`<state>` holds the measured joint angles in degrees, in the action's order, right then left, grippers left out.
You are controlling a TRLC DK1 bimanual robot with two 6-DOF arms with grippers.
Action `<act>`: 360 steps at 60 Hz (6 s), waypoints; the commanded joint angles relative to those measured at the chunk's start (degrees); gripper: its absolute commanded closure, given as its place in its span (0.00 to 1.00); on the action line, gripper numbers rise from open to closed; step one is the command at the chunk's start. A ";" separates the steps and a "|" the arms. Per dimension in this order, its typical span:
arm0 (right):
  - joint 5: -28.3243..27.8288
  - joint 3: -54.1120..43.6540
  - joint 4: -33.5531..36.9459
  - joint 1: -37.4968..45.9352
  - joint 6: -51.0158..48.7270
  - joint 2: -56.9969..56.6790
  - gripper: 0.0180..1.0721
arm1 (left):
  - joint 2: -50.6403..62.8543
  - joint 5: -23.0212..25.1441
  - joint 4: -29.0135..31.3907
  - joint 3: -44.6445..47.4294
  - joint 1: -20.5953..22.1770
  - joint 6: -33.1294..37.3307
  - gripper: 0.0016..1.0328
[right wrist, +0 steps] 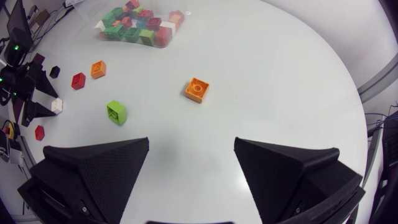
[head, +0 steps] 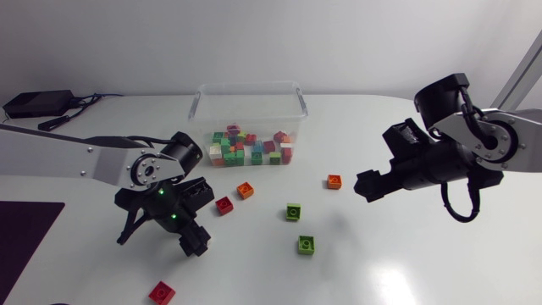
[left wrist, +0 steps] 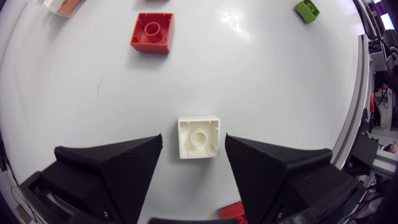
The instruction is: Place the duplo bricks in the container
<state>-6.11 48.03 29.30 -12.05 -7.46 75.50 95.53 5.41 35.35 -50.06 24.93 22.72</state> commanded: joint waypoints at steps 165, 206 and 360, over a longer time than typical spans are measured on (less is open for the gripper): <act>9.54 27.82 1.29 -10.01 9.40 20.74 0.70 | 9.94 10.59 -29.64 -33.61 -10.78 -14.81 0.77; 9.19 42.94 -1.53 -16.69 7.55 24.69 0.69 | -5.26 13.49 -14.61 -25.70 -19.83 -2.07 0.05; -0.31 5.67 7.70 -22.57 -18.99 6.06 0.04 | 15.13 -4.53 10.00 -15.15 -23.35 41.18 0.85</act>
<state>-5.85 56.45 35.09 -33.76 -21.93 81.93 108.31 1.32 43.09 -64.31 1.21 63.07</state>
